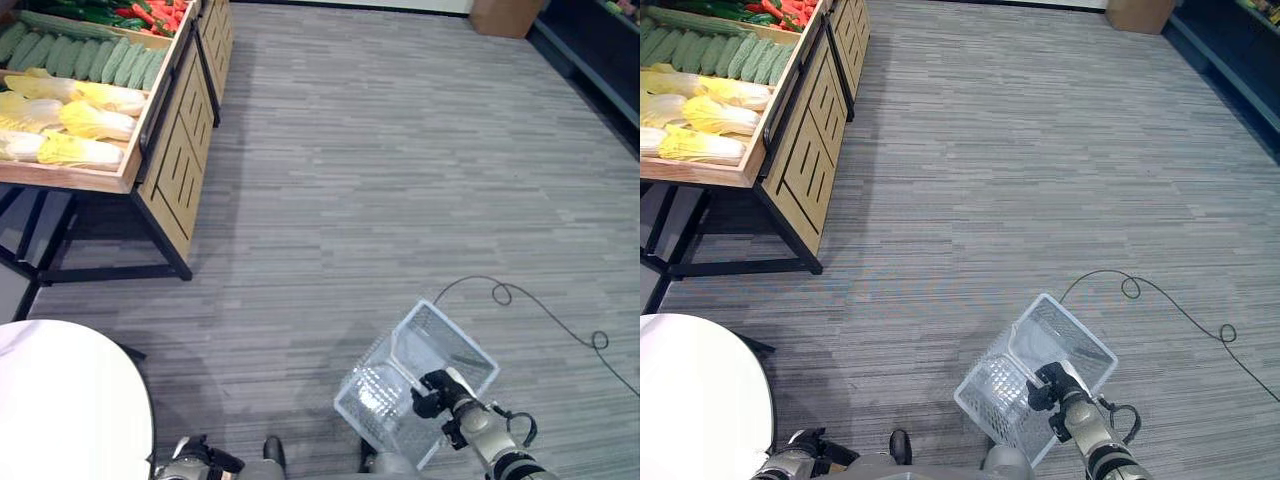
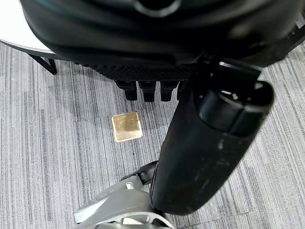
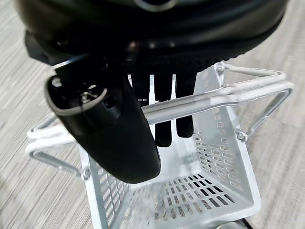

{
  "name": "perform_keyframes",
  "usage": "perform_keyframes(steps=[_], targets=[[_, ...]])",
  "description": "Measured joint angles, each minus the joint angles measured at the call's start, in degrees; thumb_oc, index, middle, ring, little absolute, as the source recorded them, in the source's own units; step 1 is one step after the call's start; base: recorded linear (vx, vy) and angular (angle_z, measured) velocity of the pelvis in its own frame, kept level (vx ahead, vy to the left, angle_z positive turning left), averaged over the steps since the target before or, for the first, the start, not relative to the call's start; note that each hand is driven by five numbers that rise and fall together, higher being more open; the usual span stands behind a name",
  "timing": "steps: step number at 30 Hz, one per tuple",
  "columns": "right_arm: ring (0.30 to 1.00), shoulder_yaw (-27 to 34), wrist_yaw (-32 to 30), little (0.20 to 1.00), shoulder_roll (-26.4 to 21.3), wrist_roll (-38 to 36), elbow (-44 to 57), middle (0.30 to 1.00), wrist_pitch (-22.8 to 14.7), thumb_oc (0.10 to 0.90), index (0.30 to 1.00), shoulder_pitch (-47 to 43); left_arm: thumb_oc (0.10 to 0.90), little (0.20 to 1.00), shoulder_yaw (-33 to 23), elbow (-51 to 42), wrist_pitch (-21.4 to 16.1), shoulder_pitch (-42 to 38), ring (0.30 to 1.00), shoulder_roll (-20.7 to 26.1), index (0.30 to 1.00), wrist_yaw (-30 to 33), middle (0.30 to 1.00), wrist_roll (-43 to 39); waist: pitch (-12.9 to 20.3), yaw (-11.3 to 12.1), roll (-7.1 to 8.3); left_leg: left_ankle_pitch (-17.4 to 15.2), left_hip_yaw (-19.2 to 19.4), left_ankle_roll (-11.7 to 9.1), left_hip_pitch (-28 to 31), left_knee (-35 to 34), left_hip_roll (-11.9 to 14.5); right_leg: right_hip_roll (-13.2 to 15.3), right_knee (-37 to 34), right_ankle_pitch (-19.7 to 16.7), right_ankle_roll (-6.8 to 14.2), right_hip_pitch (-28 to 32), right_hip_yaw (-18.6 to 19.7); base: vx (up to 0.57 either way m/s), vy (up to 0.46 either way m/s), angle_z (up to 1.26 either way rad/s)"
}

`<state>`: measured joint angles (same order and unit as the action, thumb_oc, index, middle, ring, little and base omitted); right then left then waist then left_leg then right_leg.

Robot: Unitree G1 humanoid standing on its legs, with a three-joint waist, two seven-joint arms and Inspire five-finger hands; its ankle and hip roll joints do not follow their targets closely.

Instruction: Get the vegetables into the basket

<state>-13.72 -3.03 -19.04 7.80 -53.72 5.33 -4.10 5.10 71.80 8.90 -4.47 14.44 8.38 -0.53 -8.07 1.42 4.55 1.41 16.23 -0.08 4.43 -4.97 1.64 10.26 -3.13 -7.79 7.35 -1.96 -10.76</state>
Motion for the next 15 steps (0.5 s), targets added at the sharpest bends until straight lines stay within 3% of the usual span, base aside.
perform_keyframes(steps=[10, 15], targets=[[0.3, 1.3, -0.9, 0.3, -1.6, -0.9, -9.4, 0.3, 0.1, 0.4, 0.3, 0.4, 0.9, 1.0, 0.1, 1.1, -0.1, 2.2, 1.0, -0.8, 1.0, -0.2, 1.0, 0.0, 3.5, 0.0, -2.82, 0.0, -1.4, -0.4, 0.4, 0.1, 0.9, -1.0, -1.7, 0.0, 0.0, 2.1, -1.4, 0.01, -0.048, 0.07], [0.3, 5.5, -1.4, 0.3, -1.1, -3.3, -16.0, 0.3, -0.7, 0.4, 0.3, 1.3, 0.9, 1.0, 1.5, 3.0, -0.4, 2.8, 1.0, -1.0, 1.0, -0.3, 1.0, 0.6, 3.8, 0.1, -3.22, 0.2, -1.7, -0.6, 0.3, 0.2, 1.3, -1.3, -1.8, -0.1, -0.2, 2.2, -1.7, 0.0, -0.006, 0.01]])
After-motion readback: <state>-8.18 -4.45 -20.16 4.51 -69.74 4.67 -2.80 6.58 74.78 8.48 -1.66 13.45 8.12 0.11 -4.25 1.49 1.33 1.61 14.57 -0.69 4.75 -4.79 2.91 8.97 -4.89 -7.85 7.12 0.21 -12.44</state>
